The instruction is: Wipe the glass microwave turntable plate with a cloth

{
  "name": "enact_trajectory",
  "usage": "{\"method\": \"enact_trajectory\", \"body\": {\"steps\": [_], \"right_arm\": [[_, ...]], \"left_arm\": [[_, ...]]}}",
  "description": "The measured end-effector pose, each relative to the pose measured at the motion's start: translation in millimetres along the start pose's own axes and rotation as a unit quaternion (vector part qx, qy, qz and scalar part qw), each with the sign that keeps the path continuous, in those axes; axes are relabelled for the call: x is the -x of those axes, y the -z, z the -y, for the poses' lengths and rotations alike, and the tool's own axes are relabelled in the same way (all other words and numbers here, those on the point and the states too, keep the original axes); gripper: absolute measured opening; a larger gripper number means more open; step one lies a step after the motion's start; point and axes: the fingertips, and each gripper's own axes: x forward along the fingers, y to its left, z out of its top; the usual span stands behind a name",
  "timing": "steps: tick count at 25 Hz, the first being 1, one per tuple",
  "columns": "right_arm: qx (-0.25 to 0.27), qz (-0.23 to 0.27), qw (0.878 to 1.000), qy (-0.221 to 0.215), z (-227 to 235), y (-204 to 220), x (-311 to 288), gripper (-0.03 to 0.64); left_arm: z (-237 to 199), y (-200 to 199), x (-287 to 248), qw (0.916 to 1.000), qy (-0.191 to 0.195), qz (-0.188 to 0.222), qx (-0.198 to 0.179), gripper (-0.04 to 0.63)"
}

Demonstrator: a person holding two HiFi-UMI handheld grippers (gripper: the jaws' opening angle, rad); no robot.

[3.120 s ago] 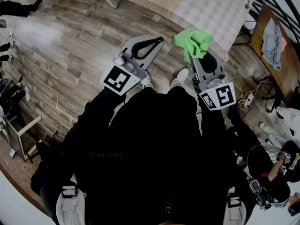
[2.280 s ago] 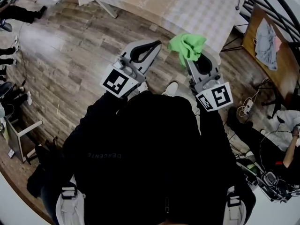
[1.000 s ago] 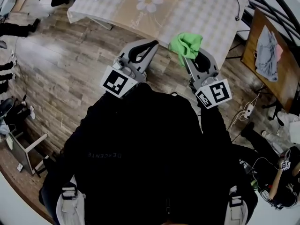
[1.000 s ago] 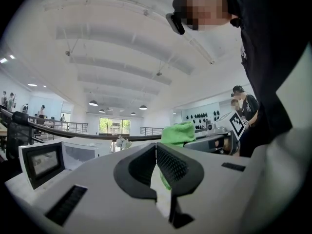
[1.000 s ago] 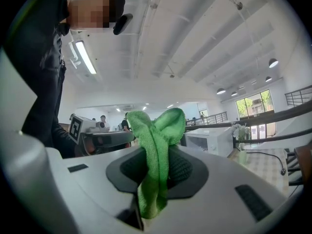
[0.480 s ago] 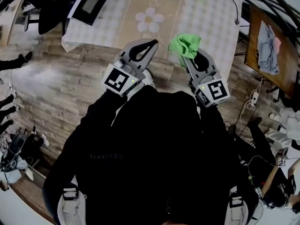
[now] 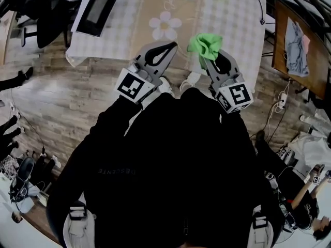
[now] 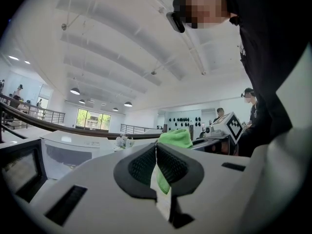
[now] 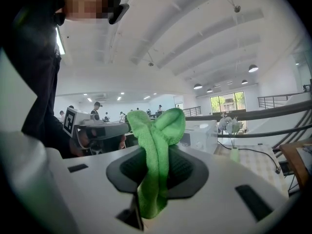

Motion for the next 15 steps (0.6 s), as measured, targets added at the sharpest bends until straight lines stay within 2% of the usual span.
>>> {"method": "enact_trajectory", "body": {"steps": [8,15], "right_arm": [[0.006,-0.021,1.0,-0.01,31,7,-29,0.098],[0.004,-0.057,0.998,-0.015,61,39,-63,0.098]], "left_arm": [[-22,3,-27,0.9998,-0.017,-0.006,-0.005,0.021],[-49,26,-53,0.999,-0.039,-0.019,0.007,0.021]]}}
